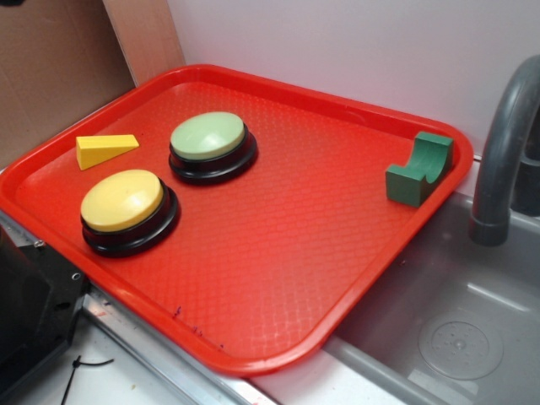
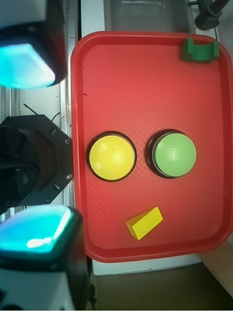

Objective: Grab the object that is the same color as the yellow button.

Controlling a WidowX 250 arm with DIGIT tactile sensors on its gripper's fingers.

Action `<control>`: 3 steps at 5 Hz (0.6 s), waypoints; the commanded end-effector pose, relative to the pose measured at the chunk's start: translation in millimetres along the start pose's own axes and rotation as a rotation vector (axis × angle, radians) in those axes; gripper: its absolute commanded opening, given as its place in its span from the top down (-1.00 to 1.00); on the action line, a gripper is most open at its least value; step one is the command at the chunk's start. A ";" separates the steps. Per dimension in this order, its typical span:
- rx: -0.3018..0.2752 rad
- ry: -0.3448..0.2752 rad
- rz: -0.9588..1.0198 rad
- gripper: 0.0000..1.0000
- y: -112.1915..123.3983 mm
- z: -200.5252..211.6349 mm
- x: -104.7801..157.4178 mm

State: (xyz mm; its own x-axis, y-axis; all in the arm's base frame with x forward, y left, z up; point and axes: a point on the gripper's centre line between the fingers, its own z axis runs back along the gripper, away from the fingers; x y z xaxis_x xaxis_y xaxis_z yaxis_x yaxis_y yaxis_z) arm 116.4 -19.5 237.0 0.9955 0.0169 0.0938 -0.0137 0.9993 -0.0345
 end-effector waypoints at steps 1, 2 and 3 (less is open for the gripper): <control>0.000 0.000 0.000 -1.00 0.0 0.0 0.0; 0.040 -0.032 -0.058 -1.00 9.5 -15.6 9.0; 0.085 -0.046 -0.091 -1.00 23.4 -33.0 15.8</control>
State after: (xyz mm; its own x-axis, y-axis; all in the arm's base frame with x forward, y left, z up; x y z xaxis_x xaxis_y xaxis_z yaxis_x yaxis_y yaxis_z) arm 131.6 1.9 200.4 0.9899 -0.0730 0.1212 0.0666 0.9962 0.0560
